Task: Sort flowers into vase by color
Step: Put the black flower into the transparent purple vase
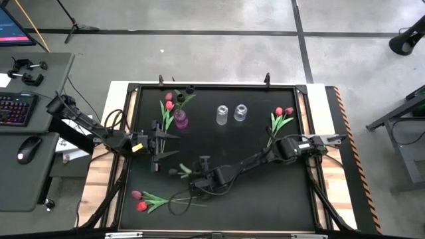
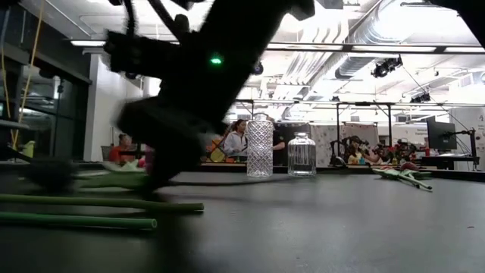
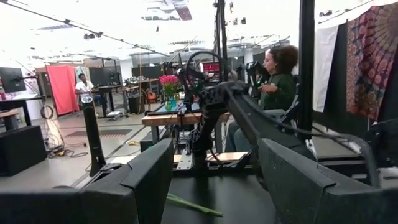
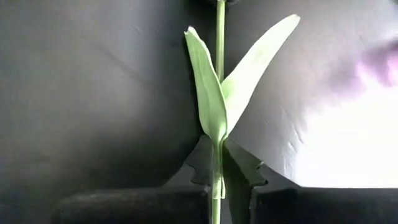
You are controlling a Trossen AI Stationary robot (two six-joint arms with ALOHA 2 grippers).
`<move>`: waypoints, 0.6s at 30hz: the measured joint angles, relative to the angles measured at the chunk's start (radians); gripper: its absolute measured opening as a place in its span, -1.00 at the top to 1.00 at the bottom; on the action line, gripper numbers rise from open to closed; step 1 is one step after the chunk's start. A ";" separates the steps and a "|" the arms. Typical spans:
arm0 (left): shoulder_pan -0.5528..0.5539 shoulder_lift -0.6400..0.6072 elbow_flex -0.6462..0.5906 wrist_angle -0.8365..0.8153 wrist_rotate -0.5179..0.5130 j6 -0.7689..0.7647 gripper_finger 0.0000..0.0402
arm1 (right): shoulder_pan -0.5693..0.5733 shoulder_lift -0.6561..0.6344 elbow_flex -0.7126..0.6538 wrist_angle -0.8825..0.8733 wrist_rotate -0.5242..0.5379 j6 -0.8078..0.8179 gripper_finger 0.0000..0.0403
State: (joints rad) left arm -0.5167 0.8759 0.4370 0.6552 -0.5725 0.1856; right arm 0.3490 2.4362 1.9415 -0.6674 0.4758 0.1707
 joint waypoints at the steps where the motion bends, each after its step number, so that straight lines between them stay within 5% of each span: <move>1: -0.006 -0.006 0.000 0.000 -0.002 0.001 -0.12 | -0.002 -0.003 0.000 -0.024 0.007 0.013 0.98; 6: -0.050 -0.041 0.000 -0.005 -0.028 0.013 -0.12 | -0.008 -0.042 -0.091 -0.045 0.049 0.055 0.99; 11: -0.106 -0.066 0.000 -0.006 -0.040 0.049 -0.12 | -0.016 -0.163 -0.336 0.119 0.060 0.143 0.99; 15: -0.131 -0.075 0.000 0.002 -0.044 0.090 -0.12 | -0.017 -0.313 -0.600 0.390 0.075 0.196 1.00; 18: -0.139 -0.075 0.000 0.023 -0.046 0.105 -0.12 | -0.017 -0.429 -0.811 0.820 0.100 0.162 1.00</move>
State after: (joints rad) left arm -0.6561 0.8009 0.4367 0.6777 -0.6185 0.2907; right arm 0.3316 2.0071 1.1302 0.1523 0.5759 0.3322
